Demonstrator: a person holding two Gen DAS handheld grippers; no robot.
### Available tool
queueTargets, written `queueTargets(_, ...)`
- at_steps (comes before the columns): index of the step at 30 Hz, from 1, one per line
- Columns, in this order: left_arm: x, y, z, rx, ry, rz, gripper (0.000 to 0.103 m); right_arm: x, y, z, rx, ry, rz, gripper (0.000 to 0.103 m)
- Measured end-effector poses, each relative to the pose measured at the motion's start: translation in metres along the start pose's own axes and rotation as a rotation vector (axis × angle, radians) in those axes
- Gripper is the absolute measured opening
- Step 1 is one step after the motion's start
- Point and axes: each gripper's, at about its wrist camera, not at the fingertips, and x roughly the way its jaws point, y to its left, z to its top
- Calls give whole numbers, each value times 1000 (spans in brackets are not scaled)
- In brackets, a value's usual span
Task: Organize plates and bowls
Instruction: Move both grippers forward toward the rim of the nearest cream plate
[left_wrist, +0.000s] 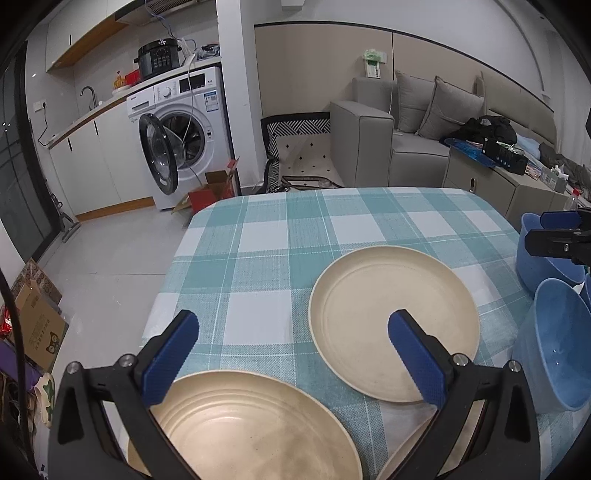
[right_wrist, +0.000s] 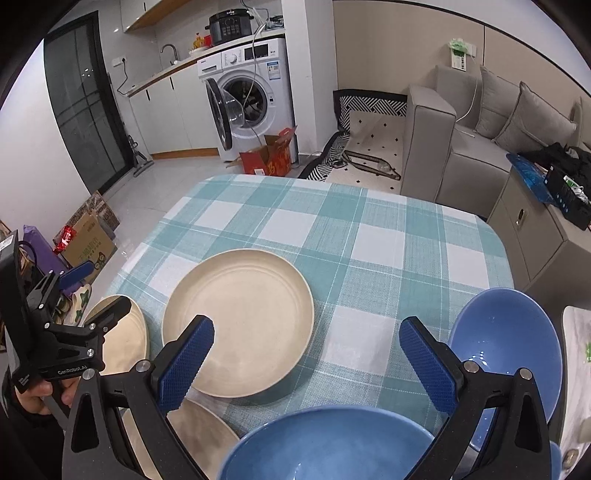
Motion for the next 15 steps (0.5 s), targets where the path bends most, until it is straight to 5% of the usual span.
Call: queueTargets(15, 30, -12, 0, 34, 75, -5, 103, 48, 1, 6, -21, 122, -7, 102)
